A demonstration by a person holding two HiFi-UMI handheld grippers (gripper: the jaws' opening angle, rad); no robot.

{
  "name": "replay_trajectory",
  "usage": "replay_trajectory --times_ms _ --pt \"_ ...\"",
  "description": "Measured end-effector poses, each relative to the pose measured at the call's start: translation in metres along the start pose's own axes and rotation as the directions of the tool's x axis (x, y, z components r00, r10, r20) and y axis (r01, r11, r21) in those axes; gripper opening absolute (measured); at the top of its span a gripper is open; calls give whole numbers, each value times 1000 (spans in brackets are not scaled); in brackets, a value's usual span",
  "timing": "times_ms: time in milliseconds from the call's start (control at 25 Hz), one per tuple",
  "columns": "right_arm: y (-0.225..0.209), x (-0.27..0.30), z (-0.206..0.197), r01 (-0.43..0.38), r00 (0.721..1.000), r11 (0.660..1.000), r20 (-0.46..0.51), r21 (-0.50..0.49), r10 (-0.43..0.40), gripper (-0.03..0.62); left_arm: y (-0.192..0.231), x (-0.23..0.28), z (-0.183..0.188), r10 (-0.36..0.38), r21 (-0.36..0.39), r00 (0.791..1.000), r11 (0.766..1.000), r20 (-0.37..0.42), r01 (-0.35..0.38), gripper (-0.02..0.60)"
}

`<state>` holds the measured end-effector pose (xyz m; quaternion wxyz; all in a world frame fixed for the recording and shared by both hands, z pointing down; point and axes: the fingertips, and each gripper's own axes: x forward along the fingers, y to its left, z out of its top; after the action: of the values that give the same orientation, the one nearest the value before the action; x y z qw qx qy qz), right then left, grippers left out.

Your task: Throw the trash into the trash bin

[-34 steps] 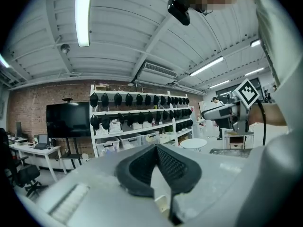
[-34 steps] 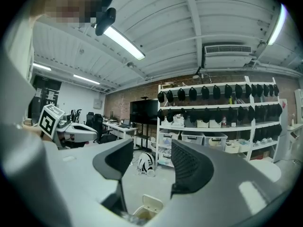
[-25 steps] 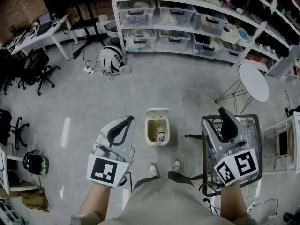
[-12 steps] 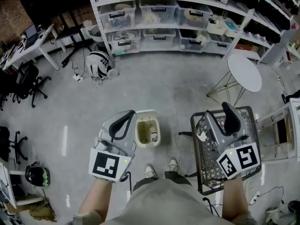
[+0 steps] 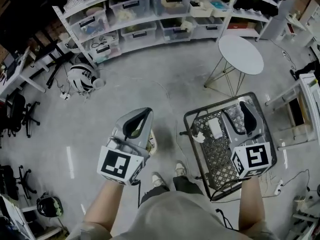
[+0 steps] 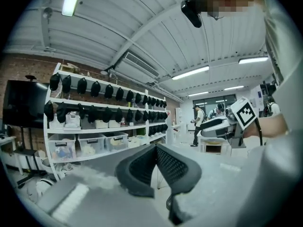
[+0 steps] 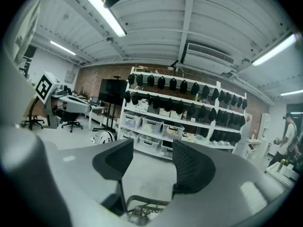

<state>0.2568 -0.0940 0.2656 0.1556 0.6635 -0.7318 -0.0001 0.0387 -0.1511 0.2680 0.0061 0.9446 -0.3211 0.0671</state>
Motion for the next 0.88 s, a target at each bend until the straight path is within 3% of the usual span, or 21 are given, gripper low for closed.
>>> replay_trajectory --times_ms 280,520,720,880 --pt "-49 18 -104 42 989 996 -142 80 -30 253 -45 80 -38 -100 36 991 994 -91 103 3" --pt "-63 42 -197 67 970 987 -240 149 -29 255 -74 120 -78 -176 -15 967 984 -184 176 3" --pt "-56 59 -276 51 938 973 -346 226 31 287 -93 143 -124 -210 -12 938 976 -274 215 3" --pt "-46 73 -337 53 895 965 -441 258 69 310 -103 155 -165 -235 -42 911 971 -338 235 2"
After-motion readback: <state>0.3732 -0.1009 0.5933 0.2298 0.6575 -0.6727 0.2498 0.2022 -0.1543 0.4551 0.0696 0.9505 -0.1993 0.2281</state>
